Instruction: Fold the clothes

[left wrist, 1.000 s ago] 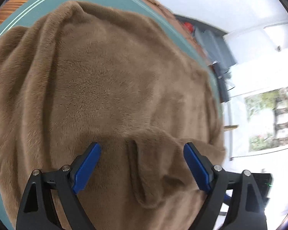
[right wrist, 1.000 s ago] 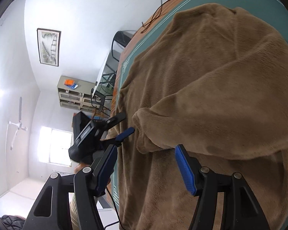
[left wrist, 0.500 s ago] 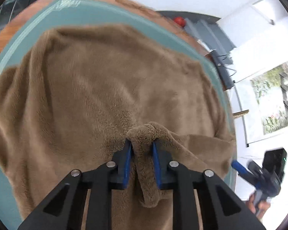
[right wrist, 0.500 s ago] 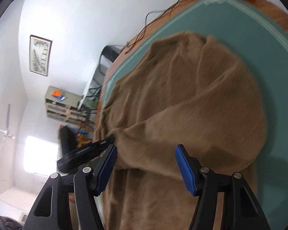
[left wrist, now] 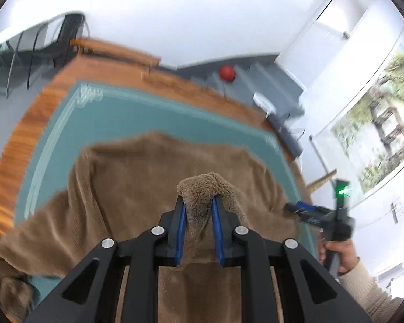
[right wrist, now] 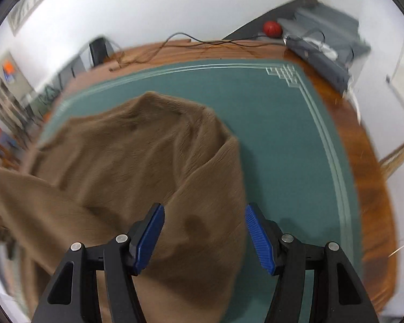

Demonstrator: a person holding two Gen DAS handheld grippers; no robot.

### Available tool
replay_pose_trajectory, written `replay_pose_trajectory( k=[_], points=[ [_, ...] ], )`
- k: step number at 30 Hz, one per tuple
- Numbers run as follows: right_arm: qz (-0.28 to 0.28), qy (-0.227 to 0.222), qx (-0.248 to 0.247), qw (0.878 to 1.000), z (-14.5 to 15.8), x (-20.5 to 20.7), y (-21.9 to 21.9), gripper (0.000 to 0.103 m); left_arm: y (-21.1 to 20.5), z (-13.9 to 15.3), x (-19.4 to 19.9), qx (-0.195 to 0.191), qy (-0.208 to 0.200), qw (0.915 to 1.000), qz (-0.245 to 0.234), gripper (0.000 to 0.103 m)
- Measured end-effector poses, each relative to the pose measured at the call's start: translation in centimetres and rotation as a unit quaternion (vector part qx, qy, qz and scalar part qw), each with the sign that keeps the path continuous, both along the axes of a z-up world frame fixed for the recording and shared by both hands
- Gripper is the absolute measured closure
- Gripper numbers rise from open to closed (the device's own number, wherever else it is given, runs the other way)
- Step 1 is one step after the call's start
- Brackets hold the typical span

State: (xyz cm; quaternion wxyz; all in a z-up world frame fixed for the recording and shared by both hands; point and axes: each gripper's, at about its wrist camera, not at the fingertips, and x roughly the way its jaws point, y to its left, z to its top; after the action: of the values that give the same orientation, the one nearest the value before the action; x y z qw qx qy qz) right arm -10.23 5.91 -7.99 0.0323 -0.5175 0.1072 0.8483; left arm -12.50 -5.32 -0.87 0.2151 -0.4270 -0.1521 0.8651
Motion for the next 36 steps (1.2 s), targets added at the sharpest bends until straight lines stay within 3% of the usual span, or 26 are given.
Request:
replay_pose_trajectory(
  k=[4,8,12,15,20,22,24,26,29,32,36],
  points=[
    [0.002,-0.016,0.081,0.997,-0.2,-3.1,-0.1,0.039,-2.6,3.5,0.2,0.013,0.047,0.9983,0.031,0.083],
    [-0.029,-0.005,0.105,0.994,0.3,-3.4,0.6,0.039,-6.2,4.7,-0.5,0.012,0.063,0.9950,0.076,0.083],
    [-0.016,0.022,0.127,0.992,1.2,-3.0,-1.0,0.039,-8.1,1.0,-3.1,-0.021,0.001,0.9946,0.102,0.083],
    [0.027,0.035,0.157,0.987,1.1,-3.6,-3.6,0.039,-7.7,-3.2,-5.1,-0.076,-0.047,0.9905,0.104,0.083],
    [0.071,0.001,0.223,0.972,-2.3,-4.7,-5.2,0.039,-6.9,-8.4,-7.1,-0.141,-0.099,0.9794,0.105,0.081],
    [0.088,-0.015,0.250,0.964,-3.9,-5.2,-5.7,0.039,-6.7,-9.5,-7.2,-0.161,-0.110,0.9750,0.106,0.077],
    [0.076,-0.014,0.255,0.964,-4.5,-5.3,-4.8,0.027,-6.6,-10.7,-7.4,-0.180,-0.121,0.9715,0.096,0.060],
    [0.054,-0.012,0.269,0.961,-4.3,-5.5,-3.9,0.021,-6.4,-11.7,-7.4,-0.210,-0.128,0.9648,0.092,0.049],
    [0.044,-0.013,0.302,0.952,-4.1,-5.7,-3.9,0.021,-6.5,-12.6,-7.3,-0.236,-0.137,0.9578,0.089,0.045],
    [0.063,-0.004,0.315,0.947,-3.3,-5.0,-4.7,0.021,-7.4,-12.5,-6.7,-0.220,-0.144,0.9596,0.101,0.045],
    [0.094,0.033,0.253,0.962,0.0,-1.7,-5.5,0.021,-7.3,-11.2,-5.4,-0.219,-0.131,0.9616,0.101,0.043]
  ],
)
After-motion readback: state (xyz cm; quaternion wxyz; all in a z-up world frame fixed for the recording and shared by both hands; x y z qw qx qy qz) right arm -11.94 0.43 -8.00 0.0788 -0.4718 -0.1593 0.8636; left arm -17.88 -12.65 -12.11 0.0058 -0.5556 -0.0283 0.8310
